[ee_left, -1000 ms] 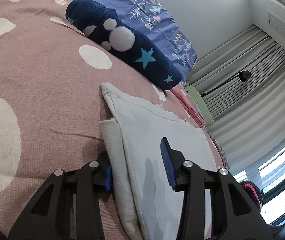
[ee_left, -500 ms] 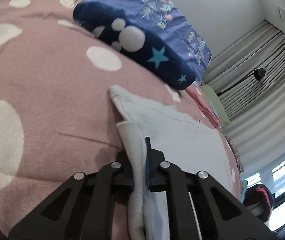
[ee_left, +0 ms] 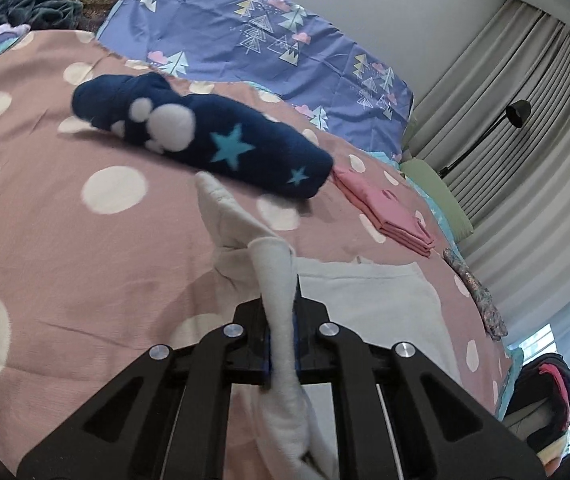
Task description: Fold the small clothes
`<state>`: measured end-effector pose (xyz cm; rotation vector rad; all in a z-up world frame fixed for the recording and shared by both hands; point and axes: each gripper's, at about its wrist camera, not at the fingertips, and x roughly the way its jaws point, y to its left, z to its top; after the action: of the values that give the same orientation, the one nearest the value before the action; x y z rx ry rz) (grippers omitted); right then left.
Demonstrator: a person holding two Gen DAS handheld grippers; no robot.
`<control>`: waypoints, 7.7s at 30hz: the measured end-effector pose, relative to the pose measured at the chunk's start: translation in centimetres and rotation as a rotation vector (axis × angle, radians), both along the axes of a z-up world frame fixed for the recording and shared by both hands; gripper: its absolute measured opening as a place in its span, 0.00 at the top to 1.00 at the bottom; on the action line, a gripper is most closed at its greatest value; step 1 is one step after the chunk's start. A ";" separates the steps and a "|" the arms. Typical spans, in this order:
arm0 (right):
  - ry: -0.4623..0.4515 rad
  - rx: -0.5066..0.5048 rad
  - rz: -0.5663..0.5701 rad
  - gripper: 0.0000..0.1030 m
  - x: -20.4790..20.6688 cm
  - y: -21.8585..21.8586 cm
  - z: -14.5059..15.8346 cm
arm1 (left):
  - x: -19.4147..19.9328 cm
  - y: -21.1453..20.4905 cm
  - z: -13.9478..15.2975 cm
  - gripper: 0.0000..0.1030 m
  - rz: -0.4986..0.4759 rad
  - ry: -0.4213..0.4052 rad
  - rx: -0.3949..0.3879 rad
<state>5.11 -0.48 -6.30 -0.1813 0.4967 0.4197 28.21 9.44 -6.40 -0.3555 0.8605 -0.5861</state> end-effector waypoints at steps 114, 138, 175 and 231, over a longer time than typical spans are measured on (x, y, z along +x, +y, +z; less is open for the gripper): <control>0.349 0.296 -0.439 0.96 -3.2 -29.8 -6.6 | -24.0 -16.8 -4.4 0.69 -0.303 -0.179 0.311; 0.283 0.188 -0.440 0.83 3.2 -30.1 -5.4 | -19.5 -17.1 -3.6 0.45 -0.284 -0.221 0.275; 0.498 0.496 -0.121 0.50 11.7 -36.3 -8.3 | -5.4 -17.6 -8.4 0.29 -0.303 0.003 0.133; 0.196 0.316 -0.150 0.85 6.8 -31.7 1.0 | -9.7 -21.3 1.7 0.82 -0.351 -0.270 0.152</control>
<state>11.94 -32.23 -5.28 0.2030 0.6241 0.3655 18.49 -11.81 -4.67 0.0173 0.7042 -0.8661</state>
